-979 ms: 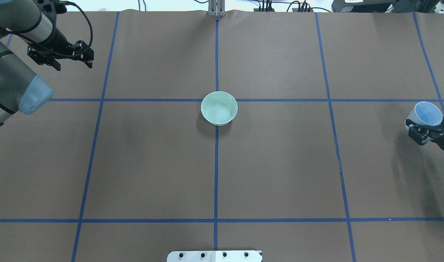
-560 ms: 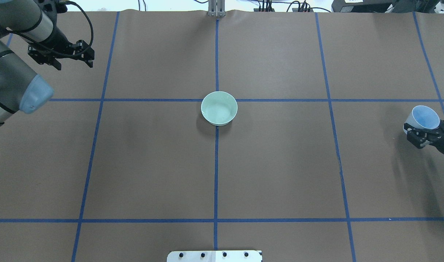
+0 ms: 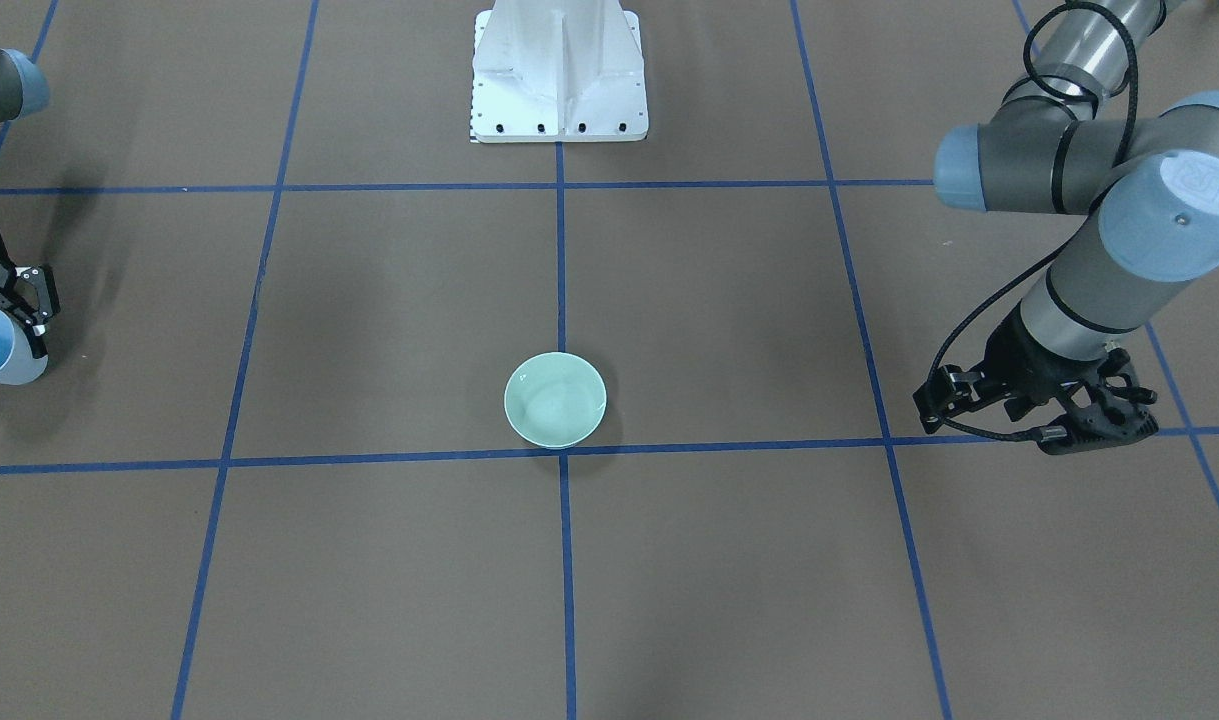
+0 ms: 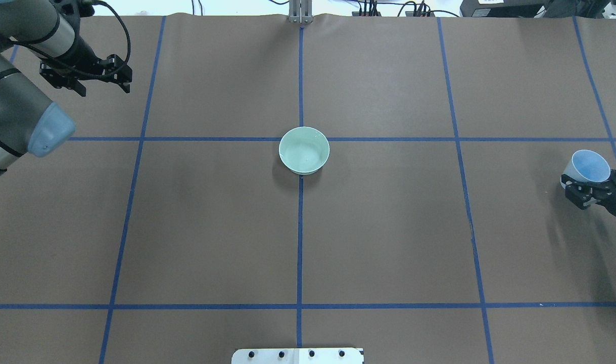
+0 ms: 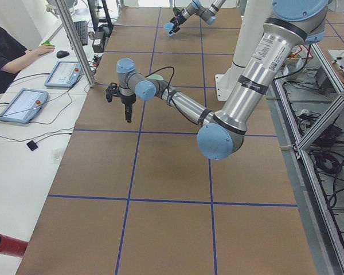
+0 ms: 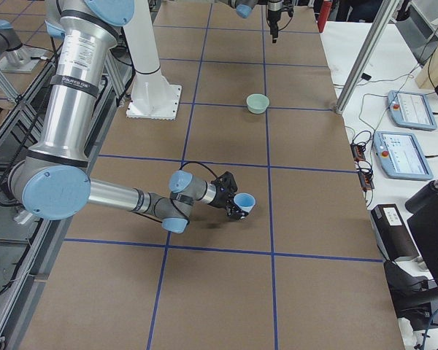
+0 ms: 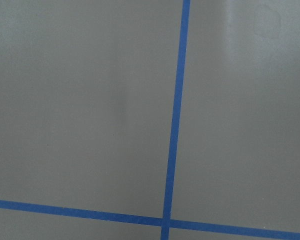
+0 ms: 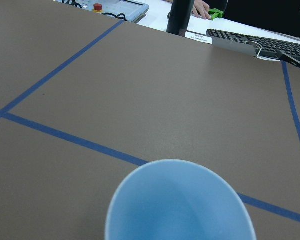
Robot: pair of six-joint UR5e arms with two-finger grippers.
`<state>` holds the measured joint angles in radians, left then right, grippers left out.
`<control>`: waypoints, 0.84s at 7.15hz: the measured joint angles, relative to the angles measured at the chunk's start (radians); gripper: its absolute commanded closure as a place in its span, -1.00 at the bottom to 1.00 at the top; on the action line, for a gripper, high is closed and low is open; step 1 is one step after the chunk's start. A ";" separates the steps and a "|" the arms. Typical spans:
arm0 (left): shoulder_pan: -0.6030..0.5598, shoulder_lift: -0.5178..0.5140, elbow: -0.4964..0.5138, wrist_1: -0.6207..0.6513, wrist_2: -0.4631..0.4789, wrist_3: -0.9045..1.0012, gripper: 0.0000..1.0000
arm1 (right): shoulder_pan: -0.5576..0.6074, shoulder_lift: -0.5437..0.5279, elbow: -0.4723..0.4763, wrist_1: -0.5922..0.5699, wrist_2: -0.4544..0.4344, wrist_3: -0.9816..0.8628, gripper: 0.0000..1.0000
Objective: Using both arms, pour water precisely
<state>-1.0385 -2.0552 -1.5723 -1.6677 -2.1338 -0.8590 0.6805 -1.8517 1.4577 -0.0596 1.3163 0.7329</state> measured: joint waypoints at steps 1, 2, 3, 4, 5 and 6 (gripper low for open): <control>0.000 0.000 0.000 0.001 0.000 0.000 -1.00 | -0.002 -0.001 -0.008 0.019 0.000 0.006 -0.96; 0.000 0.000 0.000 0.001 0.000 0.000 -1.00 | -0.003 -0.001 -0.022 0.043 0.001 0.009 -0.96; 0.000 0.000 0.000 0.002 0.000 0.000 -1.00 | -0.003 -0.001 -0.032 0.061 0.005 0.009 -0.96; 0.000 0.000 0.000 0.003 0.000 0.001 -1.00 | -0.004 -0.003 -0.036 0.068 0.013 0.009 -0.96; 0.000 0.000 0.001 0.003 0.000 0.001 -1.00 | -0.002 -0.005 -0.034 0.071 0.029 0.009 -0.96; 0.000 0.000 0.001 0.004 0.000 0.001 -1.00 | 0.001 -0.010 -0.021 0.072 0.059 0.008 -0.96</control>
<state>-1.0385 -2.0555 -1.5713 -1.6635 -2.1338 -0.8576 0.6819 -1.8621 1.4368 0.0124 1.3749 0.7408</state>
